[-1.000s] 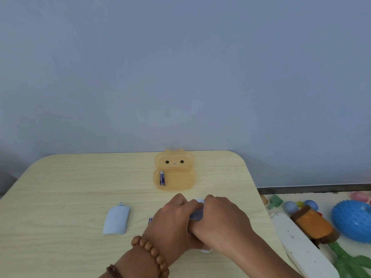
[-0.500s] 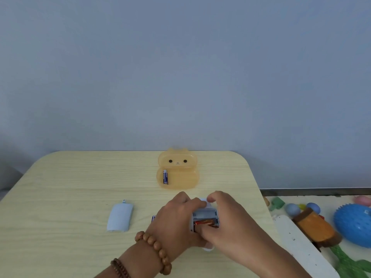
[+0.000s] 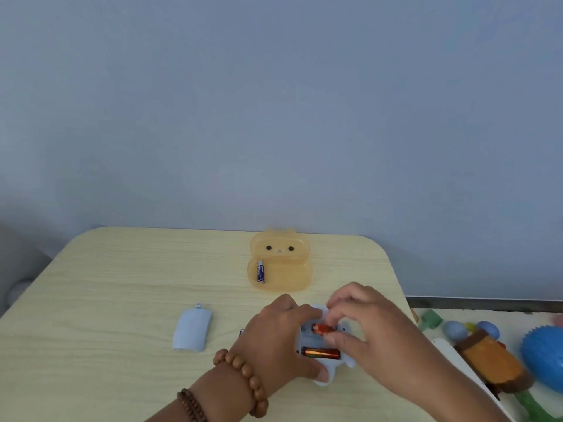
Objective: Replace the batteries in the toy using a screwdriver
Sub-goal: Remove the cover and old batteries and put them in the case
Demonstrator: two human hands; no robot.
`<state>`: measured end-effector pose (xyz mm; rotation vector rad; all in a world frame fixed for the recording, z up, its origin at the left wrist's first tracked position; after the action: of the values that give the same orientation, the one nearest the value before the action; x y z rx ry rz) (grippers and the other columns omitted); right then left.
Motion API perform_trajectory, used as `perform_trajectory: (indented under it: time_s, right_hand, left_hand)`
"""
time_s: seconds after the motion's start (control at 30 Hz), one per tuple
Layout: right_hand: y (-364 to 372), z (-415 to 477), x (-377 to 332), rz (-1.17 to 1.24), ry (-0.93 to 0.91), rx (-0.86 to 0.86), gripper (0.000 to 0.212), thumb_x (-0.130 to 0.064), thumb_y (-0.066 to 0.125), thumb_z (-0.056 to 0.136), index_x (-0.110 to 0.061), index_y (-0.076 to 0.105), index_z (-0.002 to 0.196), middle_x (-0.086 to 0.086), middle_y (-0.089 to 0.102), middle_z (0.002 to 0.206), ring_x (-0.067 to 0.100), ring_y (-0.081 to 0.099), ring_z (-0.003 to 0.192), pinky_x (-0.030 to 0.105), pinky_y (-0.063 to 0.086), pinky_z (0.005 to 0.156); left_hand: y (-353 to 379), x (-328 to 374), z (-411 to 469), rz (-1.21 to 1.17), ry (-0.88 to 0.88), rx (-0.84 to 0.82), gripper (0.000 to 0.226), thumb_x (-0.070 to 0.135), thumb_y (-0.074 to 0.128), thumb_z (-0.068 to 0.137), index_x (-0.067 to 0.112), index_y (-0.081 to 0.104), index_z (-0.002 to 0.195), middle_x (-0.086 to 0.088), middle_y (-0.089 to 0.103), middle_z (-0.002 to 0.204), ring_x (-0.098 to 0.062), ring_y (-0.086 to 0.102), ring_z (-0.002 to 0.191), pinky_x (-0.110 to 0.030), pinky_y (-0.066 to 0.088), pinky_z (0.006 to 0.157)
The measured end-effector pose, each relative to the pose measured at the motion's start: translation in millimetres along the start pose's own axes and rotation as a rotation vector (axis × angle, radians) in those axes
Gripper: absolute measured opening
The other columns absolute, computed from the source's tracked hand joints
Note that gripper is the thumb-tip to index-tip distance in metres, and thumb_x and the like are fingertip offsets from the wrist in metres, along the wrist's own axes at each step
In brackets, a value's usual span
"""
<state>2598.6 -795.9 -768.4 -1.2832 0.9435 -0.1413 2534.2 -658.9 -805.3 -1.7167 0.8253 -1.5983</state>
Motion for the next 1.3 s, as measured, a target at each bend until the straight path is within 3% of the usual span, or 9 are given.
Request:
perform_trajectory:
  time_s: [0.17,0.3,0.63,0.77,1.0,1.07,1.13,1.23,1.3]
  right_hand:
    - [-37,30,23,0.334,0.205,0.183,0.01,-0.036,0.079,0.08,-0.036,0.073,0.088,-0.013,0.074,0.081,0.003,0.067,0.073,0.029,0.053,0.07]
    - [-13,76,10,0.327,0.185,0.12,0.036,-0.028,0.07,0.085,-0.039,0.067,0.119,-0.006,0.074,0.079,0.006,0.069,0.073,0.027,0.055,0.07]
    - [31,136,-4,0.08,0.209,0.065,0.025,-0.024,0.068,0.078,-0.024,0.072,0.103,-0.004,0.071,0.1,0.017,0.068,0.082,0.033,0.059,0.071]
    - [42,143,-13,-0.04,0.197,0.046,0.018,-0.028,0.067,0.079,-0.019,0.07,0.094,0.001,0.069,0.096,0.022,0.066,0.082,0.038,0.06,0.072]
    - [49,156,-34,-0.053,0.137,0.047,0.029,-0.037,0.071,0.082,-0.011,0.072,0.093,0.003,0.07,0.092,0.023,0.066,0.085,0.036,0.059,0.071]
    - [52,160,-35,-0.073,0.148,0.032,0.026,-0.035,0.073,0.081,-0.01,0.067,0.08,0.003,0.065,0.081,0.022,0.062,0.074,0.031,0.052,0.057]
    - [54,162,-36,-0.078,0.167,0.021,0.037,-0.033,0.075,0.078,-0.013,0.05,0.06,0.0,0.05,0.066,0.019,0.048,0.058,0.027,0.034,0.045]
    - [55,162,-35,-0.072,0.178,0.012,0.052,-0.034,0.074,0.08,-0.016,0.033,0.054,-0.002,0.033,0.058,0.016,0.031,0.049,0.027,0.022,0.044]
    - [53,159,-35,-0.07,0.184,0.008,0.05,-0.038,0.071,0.084,-0.013,0.038,0.055,0.0,0.037,0.059,0.018,0.035,0.049,0.029,0.026,0.044]
  left_hand:
    - [1,-2,1,0.012,-0.006,0.01,0.084,0.058,0.081,0.06,0.042,0.045,0.135,0.015,0.045,0.11,-0.006,0.05,0.094,-0.024,0.048,0.082]
    - [2,-2,3,0.003,-0.017,0.013,0.084,0.057,0.083,0.059,0.044,0.046,0.133,0.015,0.045,0.109,-0.005,0.05,0.093,-0.025,0.048,0.083]
    - [-1,-4,7,0.01,-0.024,0.032,0.082,0.054,0.083,0.061,0.042,0.047,0.134,0.013,0.047,0.113,-0.007,0.049,0.096,-0.026,0.048,0.086]
    - [0,-5,8,0.002,-0.015,0.05,0.082,0.055,0.084,0.06,0.041,0.048,0.133,0.013,0.048,0.117,-0.007,0.05,0.101,-0.03,0.049,0.09]
    - [0,-8,10,-0.022,0.008,0.076,0.08,0.056,0.084,0.055,0.04,0.052,0.127,0.013,0.05,0.115,-0.006,0.052,0.1,-0.027,0.05,0.088]
    - [0,-9,10,-0.029,0.002,0.075,0.08,0.057,0.084,0.055,0.04,0.053,0.127,0.014,0.05,0.114,-0.005,0.052,0.099,-0.027,0.05,0.088]
    - [-1,-9,10,-0.044,0.002,0.08,0.081,0.057,0.084,0.055,0.039,0.053,0.127,0.015,0.05,0.114,-0.004,0.052,0.099,-0.027,0.05,0.087]
    - [-2,-9,10,-0.053,0.001,0.077,0.081,0.056,0.084,0.055,0.038,0.053,0.128,0.015,0.051,0.115,-0.004,0.052,0.099,-0.026,0.049,0.088]
    - [-1,-8,10,-0.044,0.006,0.069,0.081,0.056,0.084,0.055,0.039,0.052,0.128,0.013,0.051,0.115,-0.006,0.053,0.1,-0.028,0.05,0.088]
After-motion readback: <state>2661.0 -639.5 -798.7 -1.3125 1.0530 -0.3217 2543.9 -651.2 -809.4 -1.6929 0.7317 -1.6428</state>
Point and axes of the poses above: each hand's wrist, its own z-axis towards the middle knuckle, its own y-axis out of the palm, x = y × z, the point moved 6 cm from there along z, towards the middle knuckle
